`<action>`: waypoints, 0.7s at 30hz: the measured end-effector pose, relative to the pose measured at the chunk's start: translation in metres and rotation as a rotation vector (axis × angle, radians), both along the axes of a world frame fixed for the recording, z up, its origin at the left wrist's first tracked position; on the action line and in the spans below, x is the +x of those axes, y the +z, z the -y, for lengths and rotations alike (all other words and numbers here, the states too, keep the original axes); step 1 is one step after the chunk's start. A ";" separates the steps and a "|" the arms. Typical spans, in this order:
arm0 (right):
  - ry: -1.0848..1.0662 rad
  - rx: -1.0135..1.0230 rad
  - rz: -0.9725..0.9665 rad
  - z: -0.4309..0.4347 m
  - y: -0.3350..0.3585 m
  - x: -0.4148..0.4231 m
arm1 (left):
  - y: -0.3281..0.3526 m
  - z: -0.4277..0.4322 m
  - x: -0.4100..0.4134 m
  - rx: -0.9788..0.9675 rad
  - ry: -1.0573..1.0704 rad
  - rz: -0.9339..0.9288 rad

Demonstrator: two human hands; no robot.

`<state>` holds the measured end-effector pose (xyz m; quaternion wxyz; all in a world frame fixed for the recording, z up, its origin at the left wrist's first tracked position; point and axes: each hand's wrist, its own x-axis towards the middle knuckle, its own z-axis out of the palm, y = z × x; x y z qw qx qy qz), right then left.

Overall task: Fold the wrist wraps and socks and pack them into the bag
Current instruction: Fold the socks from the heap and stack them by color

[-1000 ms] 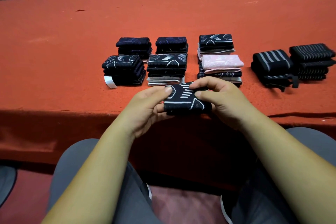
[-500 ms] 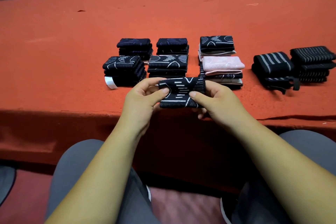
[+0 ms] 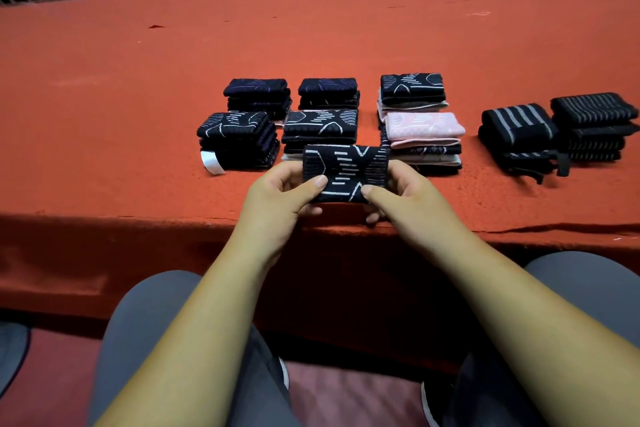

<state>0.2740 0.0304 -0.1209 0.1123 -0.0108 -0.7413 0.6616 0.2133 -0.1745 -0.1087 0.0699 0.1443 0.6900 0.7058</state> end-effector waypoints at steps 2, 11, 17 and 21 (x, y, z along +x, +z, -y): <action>-0.019 -0.004 0.004 0.000 -0.002 -0.001 | 0.000 0.001 -0.001 0.009 -0.008 0.004; -0.039 -0.010 0.022 -0.001 -0.003 -0.002 | -0.004 0.002 -0.004 0.056 -0.059 0.087; -0.063 -0.038 0.034 0.001 -0.003 -0.003 | -0.007 0.003 -0.007 -0.006 0.035 0.041; -0.098 -0.045 0.042 0.005 -0.002 -0.002 | -0.008 0.005 -0.010 -0.074 0.072 -0.021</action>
